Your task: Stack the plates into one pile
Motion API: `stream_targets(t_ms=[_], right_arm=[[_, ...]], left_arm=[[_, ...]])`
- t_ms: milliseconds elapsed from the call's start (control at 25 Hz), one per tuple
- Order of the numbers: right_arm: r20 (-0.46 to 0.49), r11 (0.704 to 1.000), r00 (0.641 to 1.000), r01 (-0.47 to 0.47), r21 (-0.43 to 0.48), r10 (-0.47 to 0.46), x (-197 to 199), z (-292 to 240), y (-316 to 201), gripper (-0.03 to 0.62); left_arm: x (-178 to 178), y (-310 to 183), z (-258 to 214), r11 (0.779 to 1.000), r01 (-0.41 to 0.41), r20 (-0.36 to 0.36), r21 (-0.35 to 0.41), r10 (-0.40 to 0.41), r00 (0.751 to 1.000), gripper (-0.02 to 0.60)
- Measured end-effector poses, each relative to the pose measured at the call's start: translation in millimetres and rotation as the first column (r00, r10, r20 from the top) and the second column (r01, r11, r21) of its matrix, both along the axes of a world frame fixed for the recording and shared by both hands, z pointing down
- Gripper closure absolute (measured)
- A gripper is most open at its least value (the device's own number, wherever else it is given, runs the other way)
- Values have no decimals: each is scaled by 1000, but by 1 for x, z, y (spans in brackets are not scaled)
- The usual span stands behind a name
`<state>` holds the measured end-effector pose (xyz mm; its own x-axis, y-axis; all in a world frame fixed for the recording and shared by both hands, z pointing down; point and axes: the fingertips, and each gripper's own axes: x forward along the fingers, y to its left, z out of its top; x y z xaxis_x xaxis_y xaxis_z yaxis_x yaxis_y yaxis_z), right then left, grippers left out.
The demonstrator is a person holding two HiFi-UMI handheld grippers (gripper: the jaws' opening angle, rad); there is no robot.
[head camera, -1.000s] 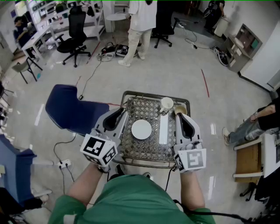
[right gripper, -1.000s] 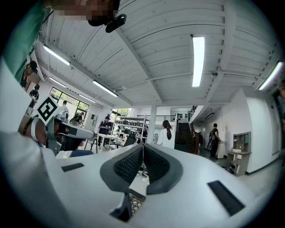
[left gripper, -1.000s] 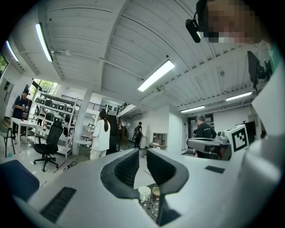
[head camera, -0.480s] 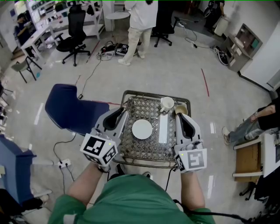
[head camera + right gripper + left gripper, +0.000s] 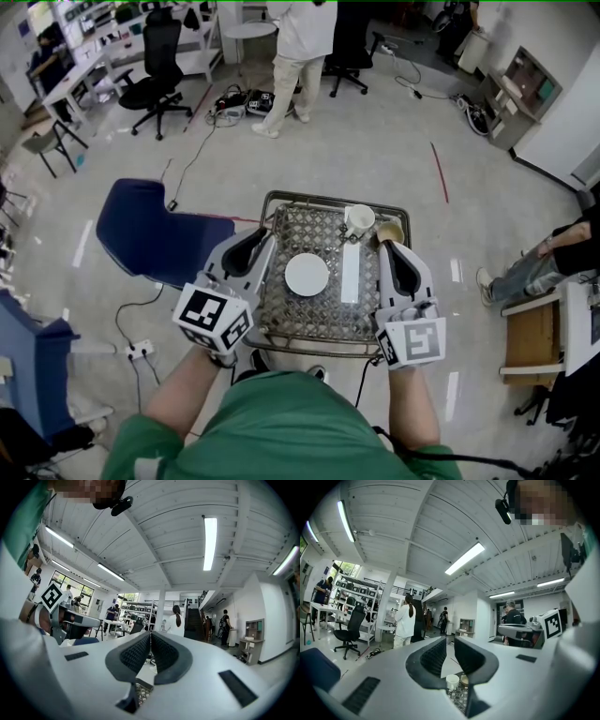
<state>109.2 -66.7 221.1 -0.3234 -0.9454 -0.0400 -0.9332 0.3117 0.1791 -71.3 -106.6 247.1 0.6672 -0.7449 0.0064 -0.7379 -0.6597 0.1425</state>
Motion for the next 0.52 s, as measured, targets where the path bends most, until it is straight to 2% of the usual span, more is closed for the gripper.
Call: stream_targets(t_ms=[520], right_arm=[[-6, 1000, 1000, -13, -9, 13, -15, -1, -9, 568]], left_arm=[[-15, -11, 1, 1000, -17, 2, -1, 17, 1000, 514]])
